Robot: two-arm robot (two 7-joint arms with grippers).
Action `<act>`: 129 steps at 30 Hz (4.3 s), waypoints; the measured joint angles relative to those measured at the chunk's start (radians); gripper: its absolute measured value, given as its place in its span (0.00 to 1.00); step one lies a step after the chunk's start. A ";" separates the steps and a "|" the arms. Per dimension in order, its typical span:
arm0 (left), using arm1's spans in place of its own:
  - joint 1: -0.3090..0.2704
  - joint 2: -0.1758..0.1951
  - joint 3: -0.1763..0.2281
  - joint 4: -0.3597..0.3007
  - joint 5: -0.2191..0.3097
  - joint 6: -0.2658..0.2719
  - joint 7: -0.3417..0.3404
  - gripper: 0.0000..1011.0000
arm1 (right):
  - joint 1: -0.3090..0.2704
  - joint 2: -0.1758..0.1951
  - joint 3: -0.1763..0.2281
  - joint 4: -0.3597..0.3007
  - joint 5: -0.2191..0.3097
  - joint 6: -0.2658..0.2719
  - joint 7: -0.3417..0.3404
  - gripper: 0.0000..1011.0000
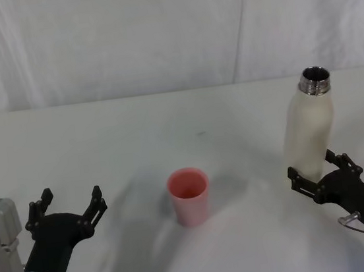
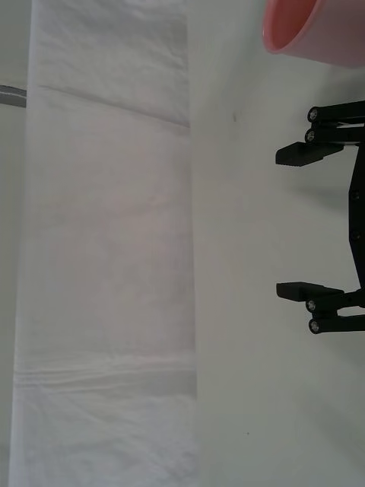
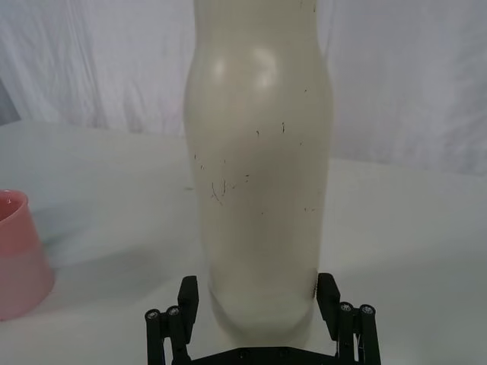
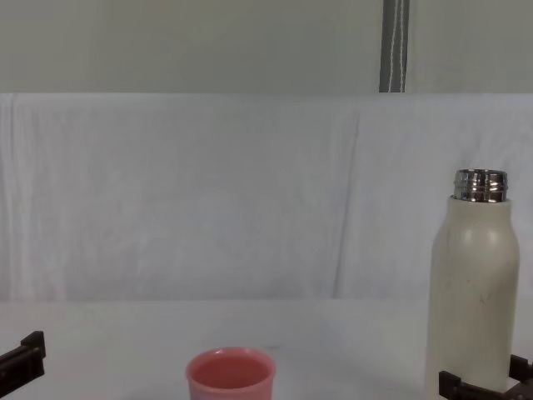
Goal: Grasp the thermos with one hand and pour water into the cup lid.
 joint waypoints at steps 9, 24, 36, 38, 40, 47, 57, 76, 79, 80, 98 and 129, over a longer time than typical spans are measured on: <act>0.000 0.000 0.000 0.000 0.000 0.000 0.000 0.99 | -0.027 0.010 0.013 -0.033 0.001 0.000 -0.007 0.99; 0.000 0.000 0.000 0.000 0.000 0.000 0.000 0.99 | -0.113 0.014 0.071 -0.146 0.072 -0.012 -0.010 0.99; 0.000 0.000 0.000 0.000 0.000 0.000 0.000 0.99 | -0.179 0.015 0.083 -0.239 0.115 -0.010 -0.031 0.99; 0.000 0.000 0.000 0.000 0.000 0.000 0.000 0.99 | -0.189 0.018 0.076 -0.249 0.091 -0.012 -0.048 0.99; 0.000 0.000 0.000 0.000 0.000 0.000 0.000 0.99 | -0.198 0.020 0.069 -0.256 0.063 -0.015 -0.064 0.99; 0.000 0.000 0.000 0.000 0.000 0.000 0.000 0.99 | -0.229 0.014 0.054 -0.272 -0.035 -0.030 -0.114 0.99; 0.000 0.000 0.000 0.000 0.000 0.000 0.000 0.99 | -0.245 -0.008 0.048 -0.273 -0.153 -0.035 -0.168 0.99; 0.000 0.000 0.000 0.000 0.000 0.000 0.000 0.99 | -0.241 -0.056 0.075 -0.280 -0.224 -0.036 -0.163 0.99; 0.000 0.000 0.000 0.000 0.000 0.000 0.000 0.99 | -0.241 -0.063 0.076 -0.282 -0.233 -0.037 -0.158 0.99; 0.000 0.000 0.000 0.000 0.000 0.000 0.000 0.99 | -0.241 -0.064 0.076 -0.283 -0.235 -0.037 -0.156 0.99; 0.000 0.000 0.000 0.000 0.000 0.000 0.000 0.99 | -0.236 -0.085 0.064 -0.285 -0.261 -0.038 -0.129 0.99; 0.000 0.000 0.000 0.000 0.000 0.000 0.000 0.99 | -0.228 -0.092 0.057 -0.275 -0.254 -0.029 -0.116 0.99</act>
